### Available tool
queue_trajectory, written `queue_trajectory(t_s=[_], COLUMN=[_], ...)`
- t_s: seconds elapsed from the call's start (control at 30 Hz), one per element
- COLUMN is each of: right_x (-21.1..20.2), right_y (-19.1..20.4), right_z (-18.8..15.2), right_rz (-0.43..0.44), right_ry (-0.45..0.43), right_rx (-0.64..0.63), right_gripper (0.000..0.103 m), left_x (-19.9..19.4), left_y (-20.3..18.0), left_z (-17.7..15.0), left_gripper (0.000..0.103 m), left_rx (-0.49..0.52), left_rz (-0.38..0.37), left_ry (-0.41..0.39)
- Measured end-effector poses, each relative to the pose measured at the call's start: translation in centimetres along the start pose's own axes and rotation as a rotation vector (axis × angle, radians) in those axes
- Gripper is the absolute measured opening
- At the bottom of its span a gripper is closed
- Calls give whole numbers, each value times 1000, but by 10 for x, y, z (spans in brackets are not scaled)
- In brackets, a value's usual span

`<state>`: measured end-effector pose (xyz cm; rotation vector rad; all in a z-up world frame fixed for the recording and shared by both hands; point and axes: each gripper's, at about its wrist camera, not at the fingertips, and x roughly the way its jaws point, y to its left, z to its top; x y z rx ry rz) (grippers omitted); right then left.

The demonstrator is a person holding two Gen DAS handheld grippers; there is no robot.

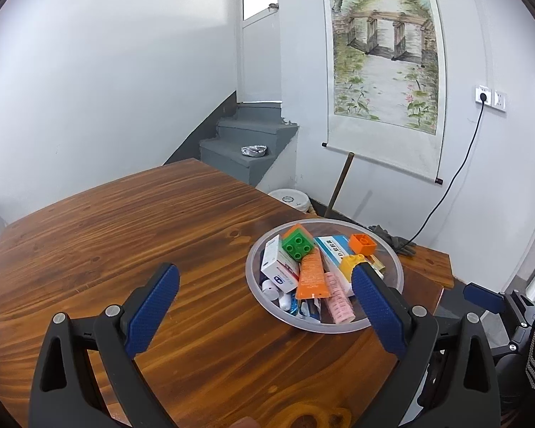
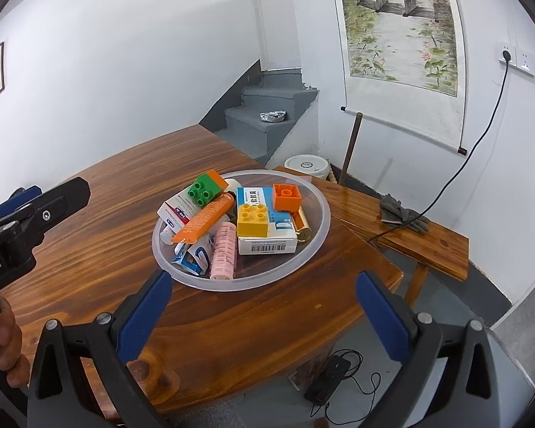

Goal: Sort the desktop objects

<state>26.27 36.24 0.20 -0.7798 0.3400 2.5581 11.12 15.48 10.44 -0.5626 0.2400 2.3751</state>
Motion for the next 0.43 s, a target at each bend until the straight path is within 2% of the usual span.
queue_trajectory(t_s=[0.2, 0.33, 0.43], right_x=[-3, -3, -2], right_y=[-12, -19, -23], right_z=[-5, -7, -9], right_rz=[8, 10, 15], right_ry=[4, 2, 8], right_rx=[26, 49, 62], right_gripper=[103, 103, 103], left_x=[3, 7, 10], left_y=[-7, -6, -8], left_z=[-3, -8, -8], left_gripper=[100, 100, 100], left_rx=[3, -36, -18], left_rz=[-47, -154, -128], left_ry=[37, 54, 62])
